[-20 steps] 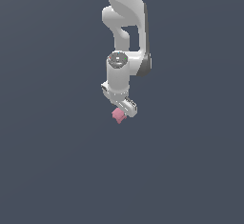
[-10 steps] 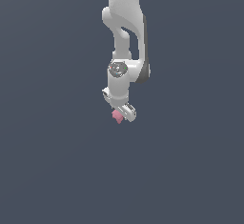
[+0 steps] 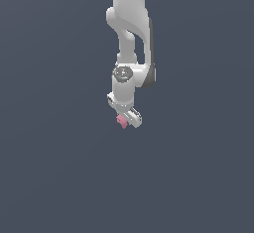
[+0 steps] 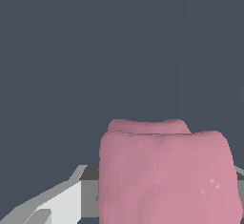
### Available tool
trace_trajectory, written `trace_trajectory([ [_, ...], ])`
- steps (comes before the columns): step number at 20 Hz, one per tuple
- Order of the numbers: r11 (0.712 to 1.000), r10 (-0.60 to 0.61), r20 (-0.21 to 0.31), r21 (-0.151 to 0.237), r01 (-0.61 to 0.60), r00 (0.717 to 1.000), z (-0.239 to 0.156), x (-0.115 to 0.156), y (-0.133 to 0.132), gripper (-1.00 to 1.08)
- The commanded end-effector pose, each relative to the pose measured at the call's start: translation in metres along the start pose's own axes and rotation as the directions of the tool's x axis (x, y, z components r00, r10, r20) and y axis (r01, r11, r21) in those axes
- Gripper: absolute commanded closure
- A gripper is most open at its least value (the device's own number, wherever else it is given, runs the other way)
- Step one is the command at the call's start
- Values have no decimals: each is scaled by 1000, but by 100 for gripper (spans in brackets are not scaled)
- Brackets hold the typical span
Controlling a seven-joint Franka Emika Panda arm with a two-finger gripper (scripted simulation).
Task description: Pick up the object and move it to a goal position.
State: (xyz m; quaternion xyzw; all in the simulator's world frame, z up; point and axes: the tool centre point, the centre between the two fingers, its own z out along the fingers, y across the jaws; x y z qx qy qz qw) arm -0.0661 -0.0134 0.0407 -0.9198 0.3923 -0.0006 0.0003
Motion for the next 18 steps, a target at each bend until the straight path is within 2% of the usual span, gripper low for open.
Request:
trace_trajectory([
  [1, 1000, 1, 1, -1, -1, 1000, 1, 0, 1, 108],
  [10, 1000, 1, 0, 0, -1, 1000, -6, -3, -2, 108],
  [18, 1000, 1, 0, 0, -1, 1000, -39, -24, -13, 108],
])
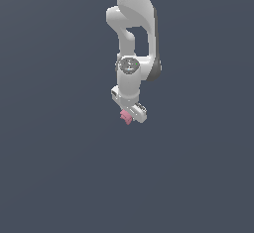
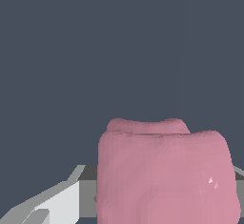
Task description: Pick up the object and move it to a goal position.
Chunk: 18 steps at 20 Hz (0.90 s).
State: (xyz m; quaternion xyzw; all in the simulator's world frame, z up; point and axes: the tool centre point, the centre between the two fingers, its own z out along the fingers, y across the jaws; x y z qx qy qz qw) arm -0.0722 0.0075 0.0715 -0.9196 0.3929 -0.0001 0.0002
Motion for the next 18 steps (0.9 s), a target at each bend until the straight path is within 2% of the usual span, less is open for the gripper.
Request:
trace_trajectory([
  [1, 1000, 0, 0, 1, 0, 1000, -15, -9, -5, 108],
  [7, 1000, 0, -1, 0, 0, 1000, -64, -39, -22, 108],
  [18, 1000, 1, -4, -2, -1, 1000, -177, -108, -61, 108],
])
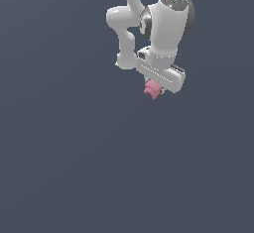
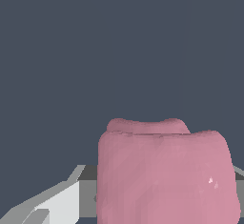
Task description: Pick up the object and move it to a goal position.
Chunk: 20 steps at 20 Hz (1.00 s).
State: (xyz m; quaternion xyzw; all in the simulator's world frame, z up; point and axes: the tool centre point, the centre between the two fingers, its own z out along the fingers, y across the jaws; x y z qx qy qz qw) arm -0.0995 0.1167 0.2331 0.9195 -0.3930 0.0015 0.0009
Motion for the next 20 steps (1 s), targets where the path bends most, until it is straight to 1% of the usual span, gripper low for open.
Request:
trace_trajectory([
  [1, 1000, 1, -1, -1, -1, 1000, -26, -16, -8, 108],
  [7, 1000, 0, 0, -1, 0, 1000, -85, -51, -30, 108],
  [11, 1000, 0, 1, 0, 0, 1000, -117, -70, -43, 108],
  [16, 1000, -1, 3, 0, 1, 1000, -146, -86, -55, 108],
  [20, 1000, -1, 3, 0, 1, 1000, -160, -94, -61, 108],
])
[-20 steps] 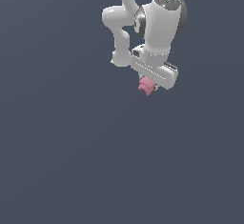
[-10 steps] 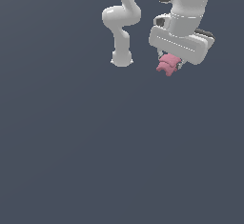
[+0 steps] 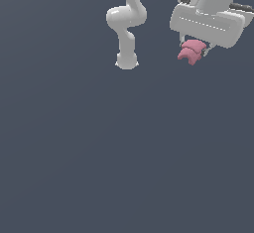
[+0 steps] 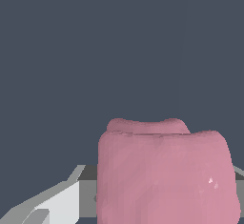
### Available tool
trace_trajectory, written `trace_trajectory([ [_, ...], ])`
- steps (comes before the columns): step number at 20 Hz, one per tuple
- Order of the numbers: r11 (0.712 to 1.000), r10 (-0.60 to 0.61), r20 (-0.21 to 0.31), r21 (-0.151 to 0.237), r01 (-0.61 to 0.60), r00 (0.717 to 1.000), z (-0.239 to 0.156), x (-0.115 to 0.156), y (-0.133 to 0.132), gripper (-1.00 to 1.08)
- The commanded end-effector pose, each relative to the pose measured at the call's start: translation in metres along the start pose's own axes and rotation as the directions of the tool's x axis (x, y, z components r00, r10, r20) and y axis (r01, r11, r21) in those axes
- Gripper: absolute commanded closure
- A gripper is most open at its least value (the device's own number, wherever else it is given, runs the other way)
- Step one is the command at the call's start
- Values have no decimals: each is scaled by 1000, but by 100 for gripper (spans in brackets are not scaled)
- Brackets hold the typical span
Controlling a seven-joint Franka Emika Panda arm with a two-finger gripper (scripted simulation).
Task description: Pick up the object and move it to a goal position.
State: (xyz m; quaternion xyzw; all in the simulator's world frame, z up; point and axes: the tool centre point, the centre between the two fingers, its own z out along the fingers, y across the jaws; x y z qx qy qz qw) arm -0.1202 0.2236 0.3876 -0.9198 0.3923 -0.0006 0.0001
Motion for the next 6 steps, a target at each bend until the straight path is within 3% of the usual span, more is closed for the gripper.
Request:
trace_trajectory([
  [1, 1000, 1, 1, -1, -1, 1000, -7, -4, -3, 108],
  [6, 1000, 1, 1, -1, -1, 1000, -12, -6, -6, 108],
])
